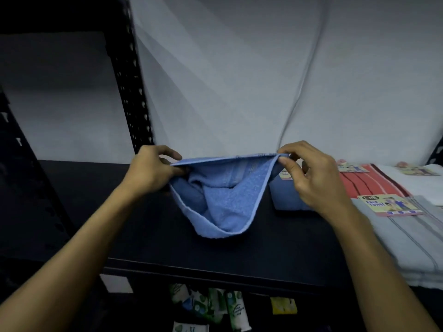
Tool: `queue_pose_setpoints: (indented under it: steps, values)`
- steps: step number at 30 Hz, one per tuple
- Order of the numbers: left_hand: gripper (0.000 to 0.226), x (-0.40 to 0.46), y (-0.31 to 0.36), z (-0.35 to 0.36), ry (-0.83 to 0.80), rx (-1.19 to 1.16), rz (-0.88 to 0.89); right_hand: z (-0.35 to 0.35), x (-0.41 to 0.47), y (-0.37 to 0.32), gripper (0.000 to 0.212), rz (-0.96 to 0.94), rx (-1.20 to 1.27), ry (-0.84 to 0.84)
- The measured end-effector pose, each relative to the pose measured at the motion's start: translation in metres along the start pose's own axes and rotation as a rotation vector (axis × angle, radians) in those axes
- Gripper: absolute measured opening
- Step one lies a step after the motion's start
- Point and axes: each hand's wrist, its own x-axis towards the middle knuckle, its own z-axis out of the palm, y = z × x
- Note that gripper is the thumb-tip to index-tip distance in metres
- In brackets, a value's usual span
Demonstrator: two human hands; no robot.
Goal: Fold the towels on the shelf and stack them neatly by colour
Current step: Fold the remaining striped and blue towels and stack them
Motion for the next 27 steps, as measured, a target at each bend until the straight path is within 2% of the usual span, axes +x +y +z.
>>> queue_pose_setpoints:
  steps: [2, 5, 8, 10, 12, 15, 17, 20, 24, 26, 27]
  values:
    - [0.022, 0.004, 0.000, -0.009, 0.019, -0.097, -0.010, -0.007, 0.009, -0.005, 0.006, 0.018, -0.004, 0.027]
    - [0.026, 0.007, -0.004, -0.021, -0.008, -0.101, 0.042, -0.020, 0.024, -0.013, 0.004, 0.048, 0.028, 0.069]
    - [0.028, 0.008, -0.010, -0.035, -0.239, 0.037, 0.159, -0.034, 0.040, -0.016, 0.002, 0.043, 0.058, 0.097]
    - [0.027, 0.005, -0.009, -0.045, -0.412, 0.034, 0.152, -0.041, 0.047, -0.018, 0.002, 0.041, 0.037, 0.080]
    - [0.035, 0.002, -0.006, -0.056, -0.521, -0.052, 0.129, -0.046, 0.052, -0.018, 0.002, 0.048, 0.014, 0.047]
    - [0.059, 0.005, 0.002, -0.077, -0.616, -0.276, 0.100, -0.053, 0.060, -0.017, 0.008, 0.078, 0.045, -0.004]
    - [0.059, 0.008, 0.010, -0.090, -0.659, -0.376, 0.110, -0.059, 0.067, -0.017, 0.009, 0.097, 0.095, -0.039]
    - [0.060, 0.007, 0.024, -0.101, -0.651, -0.437, 0.137, -0.068, 0.081, -0.021, 0.007, 0.124, 0.178, -0.088]
    - [0.065, 0.003, 0.048, -0.110, -0.507, -0.479, 0.167, -0.079, 0.099, -0.022, 0.011, 0.189, 0.291, -0.099]
    - [0.064, -0.006, 0.061, -0.110, -0.423, -0.405, 0.207, -0.084, 0.105, -0.020, 0.012, 0.221, 0.363, -0.083]
    - [0.060, -0.010, 0.066, -0.108, -0.360, -0.283, 0.256, -0.086, 0.107, -0.019, 0.012, 0.229, 0.391, -0.087]
